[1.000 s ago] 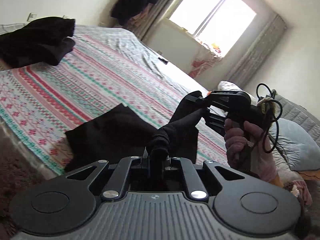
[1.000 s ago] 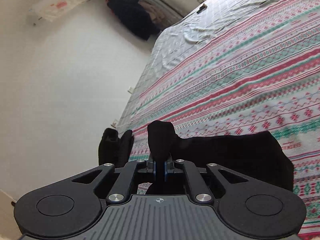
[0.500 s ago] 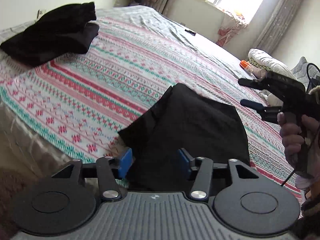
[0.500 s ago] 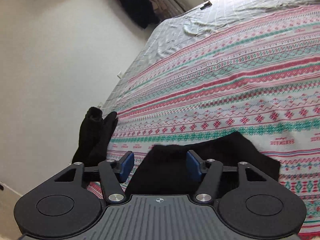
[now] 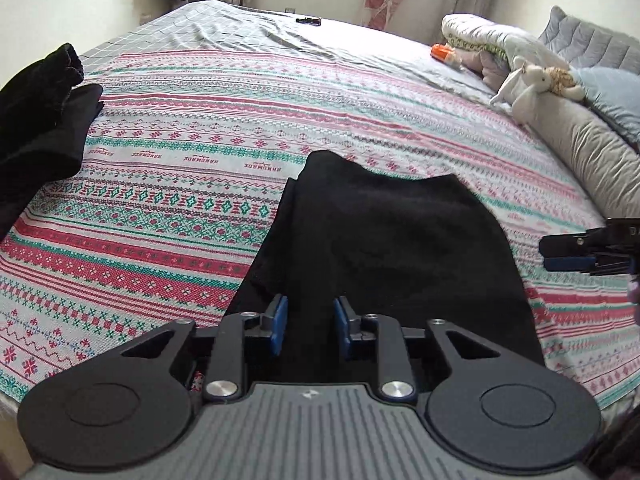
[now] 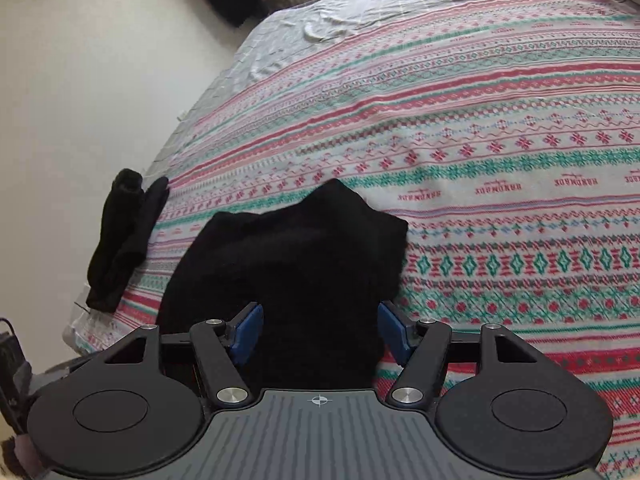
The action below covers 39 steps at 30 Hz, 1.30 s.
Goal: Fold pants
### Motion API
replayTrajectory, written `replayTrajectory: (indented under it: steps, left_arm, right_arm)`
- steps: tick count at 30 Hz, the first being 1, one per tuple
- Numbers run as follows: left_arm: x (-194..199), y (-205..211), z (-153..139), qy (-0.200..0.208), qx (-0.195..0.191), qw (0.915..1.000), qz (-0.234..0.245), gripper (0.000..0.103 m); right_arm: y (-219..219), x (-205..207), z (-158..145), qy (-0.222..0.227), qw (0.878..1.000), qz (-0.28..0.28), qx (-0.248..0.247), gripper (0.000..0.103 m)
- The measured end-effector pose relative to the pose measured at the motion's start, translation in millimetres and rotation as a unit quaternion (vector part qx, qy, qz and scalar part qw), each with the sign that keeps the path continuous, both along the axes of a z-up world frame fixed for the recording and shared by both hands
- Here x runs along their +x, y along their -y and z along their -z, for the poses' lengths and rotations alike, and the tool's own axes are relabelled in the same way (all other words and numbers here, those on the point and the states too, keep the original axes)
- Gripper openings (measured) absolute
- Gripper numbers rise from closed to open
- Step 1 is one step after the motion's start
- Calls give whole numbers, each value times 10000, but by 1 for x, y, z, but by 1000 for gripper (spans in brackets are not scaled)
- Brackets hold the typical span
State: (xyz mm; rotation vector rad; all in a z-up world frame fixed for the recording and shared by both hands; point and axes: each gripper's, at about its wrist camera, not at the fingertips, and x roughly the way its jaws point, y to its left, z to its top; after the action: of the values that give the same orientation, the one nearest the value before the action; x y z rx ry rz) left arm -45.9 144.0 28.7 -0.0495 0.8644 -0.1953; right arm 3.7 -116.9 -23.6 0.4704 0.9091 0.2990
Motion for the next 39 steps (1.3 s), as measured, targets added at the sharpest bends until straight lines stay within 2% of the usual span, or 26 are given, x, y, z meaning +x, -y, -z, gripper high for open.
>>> replayTrajectory:
  steps: [3, 7, 11, 16, 18, 21, 25, 27, 29, 31, 33, 37, 39]
  left_arm:
    - [-3, 7, 3, 159, 261, 9995, 27, 30]
    - [-2, 16, -5, 407, 579, 9975, 19, 27]
    - [8, 17, -20, 649, 680, 9956, -61, 27]
    - [31, 11, 1, 275, 1170, 9927, -103, 27]
    - [34, 9, 6, 166, 1214, 9924, -60, 30]
    - [30, 10, -5, 461, 1238, 9911, -136, 41]
    - [34, 15, -21, 662, 983, 9929, 48, 45]
    - [41, 21, -20, 561, 899, 9942, 198, 57]
    - [49, 26, -13, 408, 919, 9942, 369, 88]
    - [55, 27, -4, 305, 993, 9935, 465, 98]
    - [62, 22, 8, 123, 866, 9947, 540, 98]
    - [76, -1, 26, -344, -20, 9987, 375, 103]
    - [83, -15, 33, -674, -649, 9953, 244, 103]
  right_arm:
    - [9, -9, 8, -121, 9999, 35, -58, 64]
    - [15, -14, 16, -234, 9997, 36, -60, 66]
    - [11, -14, 20, -349, 9994, -47, 49, 66]
    - [-3, -12, 23, -417, 9988, -261, 30, 67]
    - [-8, -12, 25, -442, 9985, -328, -34, 67]
    - [-12, -13, 26, -444, 9983, -378, -71, 67]
    - [-12, -12, 32, -529, 9980, -331, -36, 67]
    - [-12, -10, 35, -588, 9978, -299, 18, 67]
    - [-12, -10, 35, -575, 9979, -279, 80, 67]
    - [-13, -9, 35, -590, 9977, -287, 182, 67]
    - [-12, -9, 37, -624, 9969, -314, 364, 67]
    - [-10, -10, 41, -583, 9956, -371, 632, 68]
    - [-7, -10, 44, -567, 9946, -358, 790, 68]
